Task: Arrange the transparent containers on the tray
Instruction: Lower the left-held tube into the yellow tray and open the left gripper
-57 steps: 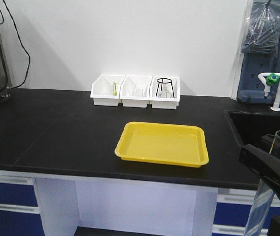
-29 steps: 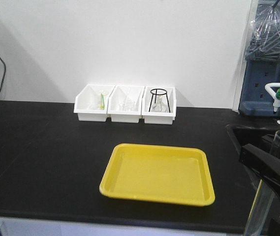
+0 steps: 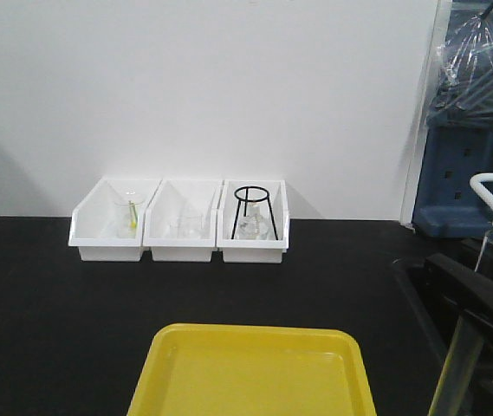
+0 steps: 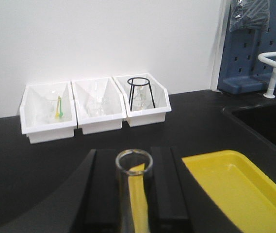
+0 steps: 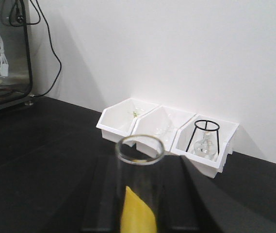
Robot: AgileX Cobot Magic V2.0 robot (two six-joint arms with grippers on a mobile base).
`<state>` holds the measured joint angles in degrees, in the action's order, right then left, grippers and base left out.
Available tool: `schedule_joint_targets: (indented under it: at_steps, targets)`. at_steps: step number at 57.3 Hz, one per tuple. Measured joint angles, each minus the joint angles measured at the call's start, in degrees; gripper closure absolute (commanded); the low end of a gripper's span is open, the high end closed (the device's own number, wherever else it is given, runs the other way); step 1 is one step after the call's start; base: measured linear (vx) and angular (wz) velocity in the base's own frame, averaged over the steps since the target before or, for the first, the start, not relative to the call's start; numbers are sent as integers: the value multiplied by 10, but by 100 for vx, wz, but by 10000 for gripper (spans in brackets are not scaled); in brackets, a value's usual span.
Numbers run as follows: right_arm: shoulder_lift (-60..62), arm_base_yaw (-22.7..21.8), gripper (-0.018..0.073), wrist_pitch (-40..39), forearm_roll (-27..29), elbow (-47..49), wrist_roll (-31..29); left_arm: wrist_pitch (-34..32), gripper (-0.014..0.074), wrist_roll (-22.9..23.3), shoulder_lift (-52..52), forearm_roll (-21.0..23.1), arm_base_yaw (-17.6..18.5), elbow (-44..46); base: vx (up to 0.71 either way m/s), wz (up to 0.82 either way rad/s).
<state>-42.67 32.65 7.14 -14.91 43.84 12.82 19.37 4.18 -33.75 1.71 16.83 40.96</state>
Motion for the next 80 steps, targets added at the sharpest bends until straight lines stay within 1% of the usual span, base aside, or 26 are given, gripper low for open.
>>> schedule_joint_targets:
  at_steps: [27, 80]
  targets:
    - [0, 0, 571, 0, 0, 0, 0, 0, 603, 0, -1, 0, 0, 0, 24, -3]
    - [0, 0, 571, 0, 0, 0, 0, -2, 603, 3, -1, 1, 0, 0, 1, 0]
